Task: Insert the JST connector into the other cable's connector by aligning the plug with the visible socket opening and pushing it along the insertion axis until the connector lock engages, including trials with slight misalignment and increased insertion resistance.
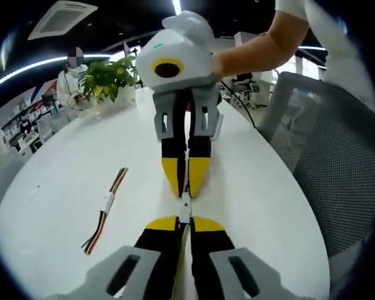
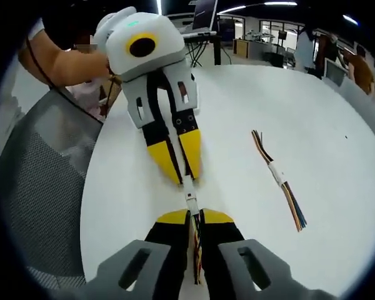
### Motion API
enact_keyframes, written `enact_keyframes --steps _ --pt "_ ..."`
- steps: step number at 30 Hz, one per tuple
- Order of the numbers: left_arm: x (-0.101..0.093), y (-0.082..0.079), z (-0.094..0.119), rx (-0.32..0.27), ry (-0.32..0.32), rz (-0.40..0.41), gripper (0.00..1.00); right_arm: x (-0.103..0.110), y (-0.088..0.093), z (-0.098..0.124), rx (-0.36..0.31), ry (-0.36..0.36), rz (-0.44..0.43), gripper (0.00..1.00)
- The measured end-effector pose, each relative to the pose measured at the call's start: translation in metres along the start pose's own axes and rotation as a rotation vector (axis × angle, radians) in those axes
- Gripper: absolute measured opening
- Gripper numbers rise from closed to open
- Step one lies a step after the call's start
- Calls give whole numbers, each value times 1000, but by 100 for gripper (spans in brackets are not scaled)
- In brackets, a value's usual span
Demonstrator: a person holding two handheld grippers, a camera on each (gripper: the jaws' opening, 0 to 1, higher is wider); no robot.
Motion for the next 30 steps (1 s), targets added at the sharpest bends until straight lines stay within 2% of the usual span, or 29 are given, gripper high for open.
enact_keyframes --steps 10,16,24,30 --pt "-1 -2 -1 9 -7 2 0 2 1 -1 15 6 6 3" --pt "-2 -6 -1 6 -6 -16 0 1 0 -1 30 9 13 3" --pt "-2 -7 1 13 -11 -35 0 1 -1 1 16 3 -3 3" --pt "-5 -12 1 4 -6 -63 0 2 0 0 41 1 -2 3"
Point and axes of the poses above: the point that each gripper's makers call its tool centre point, and the gripper's own axes: z roughly backward along the fingers, x roughly to its left, y roughly out of its underside, the point moved 10 cm from there along z, roughly backward along the fingers, and after that the axes turned 8 degrees about z, right-handed, at the moved point
